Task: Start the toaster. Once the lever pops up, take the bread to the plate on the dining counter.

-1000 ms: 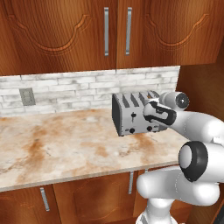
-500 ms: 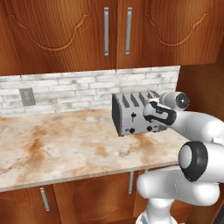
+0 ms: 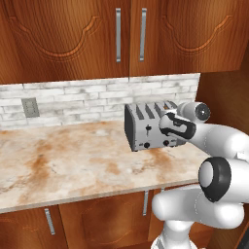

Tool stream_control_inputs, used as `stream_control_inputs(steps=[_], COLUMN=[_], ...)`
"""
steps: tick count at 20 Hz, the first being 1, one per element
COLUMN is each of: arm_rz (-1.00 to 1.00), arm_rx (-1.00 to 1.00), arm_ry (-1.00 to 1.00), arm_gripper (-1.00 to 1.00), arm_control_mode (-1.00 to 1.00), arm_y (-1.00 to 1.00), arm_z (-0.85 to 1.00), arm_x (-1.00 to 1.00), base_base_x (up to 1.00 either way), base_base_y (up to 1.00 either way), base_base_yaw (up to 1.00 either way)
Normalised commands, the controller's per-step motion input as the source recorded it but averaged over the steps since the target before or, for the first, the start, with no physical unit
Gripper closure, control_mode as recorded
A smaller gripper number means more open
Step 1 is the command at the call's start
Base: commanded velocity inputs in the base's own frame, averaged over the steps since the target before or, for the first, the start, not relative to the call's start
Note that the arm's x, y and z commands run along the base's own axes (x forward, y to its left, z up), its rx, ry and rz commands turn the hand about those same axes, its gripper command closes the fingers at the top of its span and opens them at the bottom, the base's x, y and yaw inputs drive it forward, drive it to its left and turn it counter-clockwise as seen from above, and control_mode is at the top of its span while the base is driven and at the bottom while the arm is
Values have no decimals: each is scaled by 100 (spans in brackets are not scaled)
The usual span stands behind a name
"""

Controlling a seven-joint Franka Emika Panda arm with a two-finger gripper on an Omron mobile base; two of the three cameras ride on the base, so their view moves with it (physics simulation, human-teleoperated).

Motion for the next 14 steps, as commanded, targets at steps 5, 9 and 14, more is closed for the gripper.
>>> stream_control_inputs(steps=[5,9,14], arm_rz=[0,0,0], arm_rx=[0,0,0], arm_ry=[0,0,0], arm_gripper=[-100,-100,-100], arm_control_mode=[-100,-100,-100], arm_y=[0,0,0], arm_z=[0,0,0], arm_x=[0,0,0], base_base_x=[0,0,0], base_base_y=[0,0,0], base_base_yaw=[0,0,0])
